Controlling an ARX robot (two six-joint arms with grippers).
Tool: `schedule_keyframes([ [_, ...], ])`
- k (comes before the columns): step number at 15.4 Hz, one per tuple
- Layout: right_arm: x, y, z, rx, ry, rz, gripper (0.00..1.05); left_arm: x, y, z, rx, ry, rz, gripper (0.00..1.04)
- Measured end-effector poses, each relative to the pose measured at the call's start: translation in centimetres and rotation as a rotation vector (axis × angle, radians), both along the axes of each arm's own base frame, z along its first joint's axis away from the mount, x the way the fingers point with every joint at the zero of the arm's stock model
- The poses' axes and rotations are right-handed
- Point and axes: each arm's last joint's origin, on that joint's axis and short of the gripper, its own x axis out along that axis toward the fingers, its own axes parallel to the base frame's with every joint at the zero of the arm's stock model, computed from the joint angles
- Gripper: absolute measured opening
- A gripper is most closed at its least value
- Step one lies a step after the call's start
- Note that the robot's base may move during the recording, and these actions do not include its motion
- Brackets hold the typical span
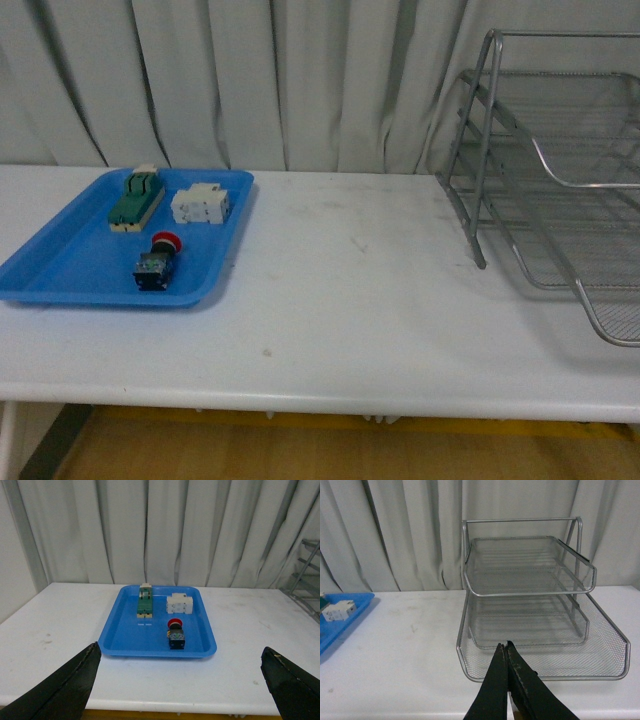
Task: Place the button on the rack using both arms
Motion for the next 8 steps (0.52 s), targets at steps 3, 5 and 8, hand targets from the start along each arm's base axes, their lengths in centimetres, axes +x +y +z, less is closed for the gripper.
schedule_keyframes([
  [3,-0.3,0.0,0.0,0.000,0.000,0.000,0.02,0.0,0.0,0.0,0.000,0.000,0.000,0.98],
  [5,-0.5,0.0,0.0,-0.001,0.000,0.000,0.02,0.0,0.0,0.0,0.000,0.000,0.000,0.98],
  [8,-1.6,0.0,-0.4,-0.001,0.014,0.001,0.02,0.0,0.0,0.0,0.000,0.000,0.001,0.98],
])
